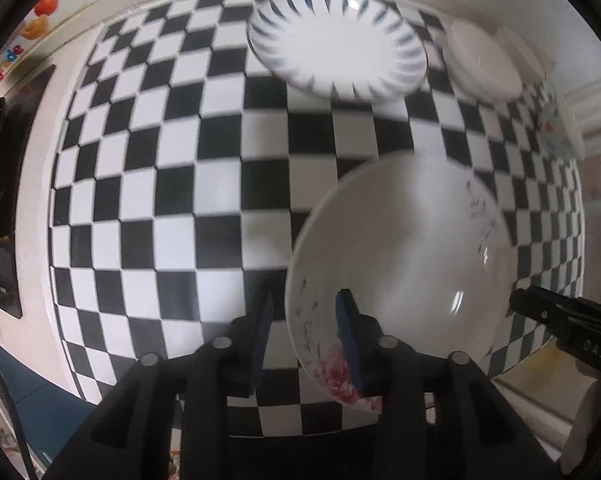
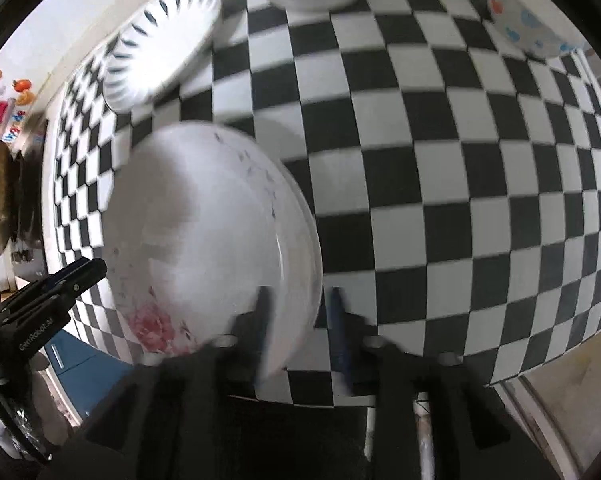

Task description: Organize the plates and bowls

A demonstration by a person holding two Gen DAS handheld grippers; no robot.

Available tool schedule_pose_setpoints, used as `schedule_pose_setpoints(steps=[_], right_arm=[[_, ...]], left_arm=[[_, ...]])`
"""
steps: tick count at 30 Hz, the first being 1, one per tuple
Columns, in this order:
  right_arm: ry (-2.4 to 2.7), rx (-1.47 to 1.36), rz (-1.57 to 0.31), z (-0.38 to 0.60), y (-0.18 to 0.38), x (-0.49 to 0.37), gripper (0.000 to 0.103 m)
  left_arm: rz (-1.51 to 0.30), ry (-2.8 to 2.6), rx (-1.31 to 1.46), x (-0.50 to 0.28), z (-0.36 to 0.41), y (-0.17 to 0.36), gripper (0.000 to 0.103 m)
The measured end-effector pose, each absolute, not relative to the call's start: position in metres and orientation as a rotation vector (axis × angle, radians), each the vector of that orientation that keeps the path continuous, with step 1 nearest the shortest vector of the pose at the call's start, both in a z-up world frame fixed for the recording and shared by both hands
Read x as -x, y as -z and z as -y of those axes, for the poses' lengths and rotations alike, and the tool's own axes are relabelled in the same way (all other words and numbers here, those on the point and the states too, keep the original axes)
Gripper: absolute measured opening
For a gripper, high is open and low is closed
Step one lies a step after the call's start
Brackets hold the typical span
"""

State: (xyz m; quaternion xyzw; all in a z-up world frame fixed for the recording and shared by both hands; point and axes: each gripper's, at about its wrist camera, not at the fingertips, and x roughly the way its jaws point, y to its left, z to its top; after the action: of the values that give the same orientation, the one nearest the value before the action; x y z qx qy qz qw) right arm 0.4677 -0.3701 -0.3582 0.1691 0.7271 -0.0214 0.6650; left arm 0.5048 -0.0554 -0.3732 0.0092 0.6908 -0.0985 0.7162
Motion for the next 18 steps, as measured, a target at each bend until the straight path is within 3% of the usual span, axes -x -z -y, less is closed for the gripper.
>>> schedule_pose_setpoints(steps=[2, 3, 9, 18], right_arm=[[0.018, -0.426, -1.597, 0.373, 0.347, -0.480, 0.073], [-0.002, -0.452, -1.578, 0.374, 0.344, -0.486, 0.074], [-0.062, -0.509, -1.500, 0.369, 0.339, -0.546, 0.075], [-0.066, -0.511, -1.496, 0.344, 0.375, -0.642, 0.074]], left_arm=[[-1.509, 0.216, 0.010, -0.518, 0.049, 0.365, 0.035], [-1.505, 0.218, 0.028, -0.526, 0.047, 0.363, 0.037], [-1.495, 0.183, 0.112, -0.586, 0.033, 0.364, 0.039], [-1.502, 0.172, 0.136, -0.674, 0.034, 0.394, 0.039]])
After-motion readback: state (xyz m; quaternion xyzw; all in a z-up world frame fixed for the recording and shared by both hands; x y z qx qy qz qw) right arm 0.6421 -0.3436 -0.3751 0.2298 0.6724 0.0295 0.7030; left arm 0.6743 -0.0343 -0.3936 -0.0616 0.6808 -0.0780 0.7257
